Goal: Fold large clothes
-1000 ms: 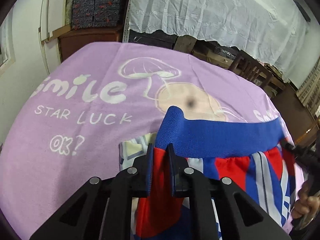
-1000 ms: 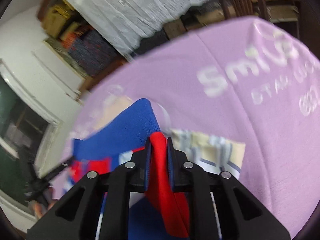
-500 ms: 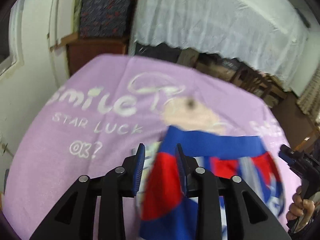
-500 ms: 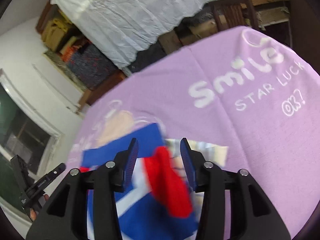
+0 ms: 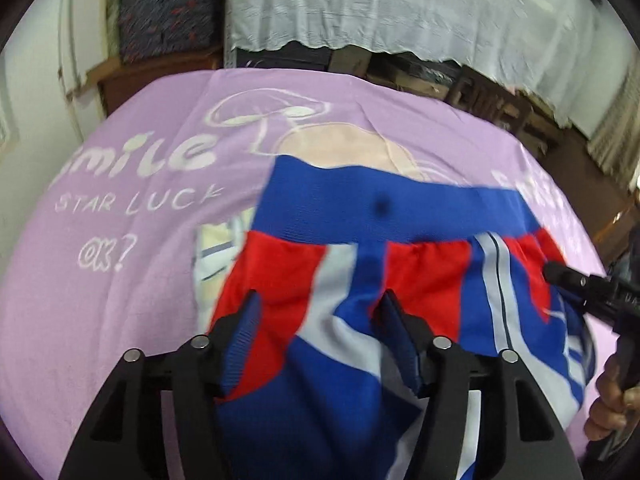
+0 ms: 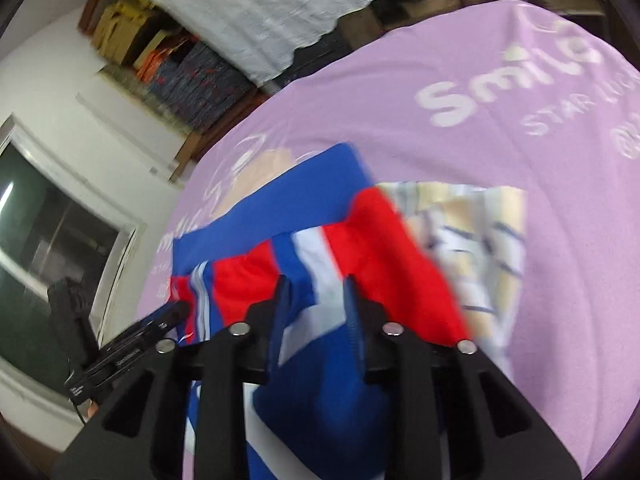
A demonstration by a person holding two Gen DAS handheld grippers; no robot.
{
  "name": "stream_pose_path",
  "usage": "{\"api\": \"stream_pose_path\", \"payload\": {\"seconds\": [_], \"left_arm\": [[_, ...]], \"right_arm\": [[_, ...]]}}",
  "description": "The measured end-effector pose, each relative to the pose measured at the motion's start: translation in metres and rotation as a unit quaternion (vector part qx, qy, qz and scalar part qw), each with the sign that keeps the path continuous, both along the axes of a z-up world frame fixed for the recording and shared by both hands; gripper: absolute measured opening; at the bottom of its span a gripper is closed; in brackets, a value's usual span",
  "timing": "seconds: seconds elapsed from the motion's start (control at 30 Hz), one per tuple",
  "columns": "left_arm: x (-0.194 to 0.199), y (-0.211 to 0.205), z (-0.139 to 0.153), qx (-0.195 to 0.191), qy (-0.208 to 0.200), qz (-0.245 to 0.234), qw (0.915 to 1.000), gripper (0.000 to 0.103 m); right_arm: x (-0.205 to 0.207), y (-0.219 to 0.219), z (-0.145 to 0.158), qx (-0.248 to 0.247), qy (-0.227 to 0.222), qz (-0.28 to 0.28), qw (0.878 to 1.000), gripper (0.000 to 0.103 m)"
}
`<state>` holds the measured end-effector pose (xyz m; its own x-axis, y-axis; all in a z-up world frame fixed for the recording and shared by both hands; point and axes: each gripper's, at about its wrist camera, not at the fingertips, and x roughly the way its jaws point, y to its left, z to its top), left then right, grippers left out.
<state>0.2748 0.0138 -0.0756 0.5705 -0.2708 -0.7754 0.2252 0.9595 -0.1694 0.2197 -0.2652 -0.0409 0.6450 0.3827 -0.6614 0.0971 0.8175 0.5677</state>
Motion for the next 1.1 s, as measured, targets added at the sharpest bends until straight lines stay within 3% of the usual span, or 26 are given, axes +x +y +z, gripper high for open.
{"api": "stream_pose_path", "payload": {"seconds": [0.07, 0.17, 0.27, 0.37, 0.5, 0.57, 0.7, 0.77, 0.83, 0.87, 1.0, 1.1], "left_arm": [[-0.003, 0.01, 0.005, -0.018, 0.011, 0.012, 0.9997, 0.058], [-0.016, 0.024, 0.02, -0.036, 0.006, 0.019, 0.9991, 0.055], [-0.038, 0.035, 0.033, -0.049, -0.012, 0.019, 0.9986, 0.054], [-0.055, 0.041, 0.031, -0.032, -0.011, 0.021, 0.9992, 0.055], [-0.056, 0.047, -0.001, 0.014, 0.045, 0.038, 0.9982, 0.059], [-0.058, 0.044, 0.002, 0.034, 0.03, 0.041, 0.9981, 0.06], [-0.062, 0.042, 0.002, 0.042, 0.021, 0.05, 0.9976, 0.061], [-0.066, 0.048, 0.006, 0.03, 0.019, 0.062, 0.9975, 0.059], [-0.079, 0.051, 0.02, 0.033, -0.01, 0.076, 0.9965, 0.057], [-0.084, 0.05, 0.027, 0.03, -0.026, 0.076, 0.9963, 0.057], [-0.096, 0.032, 0.046, -0.006, -0.053, 0.041, 0.9977, 0.057], [-0.098, -0.006, 0.055, -0.009, -0.059, -0.004, 0.9982, 0.057]], "right_arm": [[-0.01, -0.005, 0.003, -0.031, -0.002, -0.025, 0.999, 0.025], [-0.032, -0.016, 0.009, 0.007, -0.01, -0.035, 0.999, 0.028], [-0.059, -0.013, 0.02, 0.012, -0.035, -0.029, 0.999, 0.028], [-0.08, -0.004, 0.019, 0.024, -0.035, -0.013, 0.999, 0.03], [-0.087, -0.006, -0.009, 0.043, 0.03, -0.014, 0.999, 0.027], [-0.087, -0.013, -0.016, 0.064, 0.039, -0.017, 0.997, 0.023], [-0.095, -0.022, -0.013, 0.079, 0.029, -0.034, 0.996, 0.025], [-0.103, -0.023, -0.005, 0.07, 0.016, -0.039, 0.997, 0.032], [-0.113, -0.023, 0.0, 0.072, 0.003, -0.042, 0.997, 0.044], [-0.119, -0.023, 0.002, 0.074, -0.004, -0.039, 0.996, 0.045], [-0.134, -0.022, 0.003, 0.091, -0.015, -0.036, 0.995, 0.046], [-0.14, -0.017, 0.003, 0.103, -0.014, -0.03, 0.994, 0.048]]}}
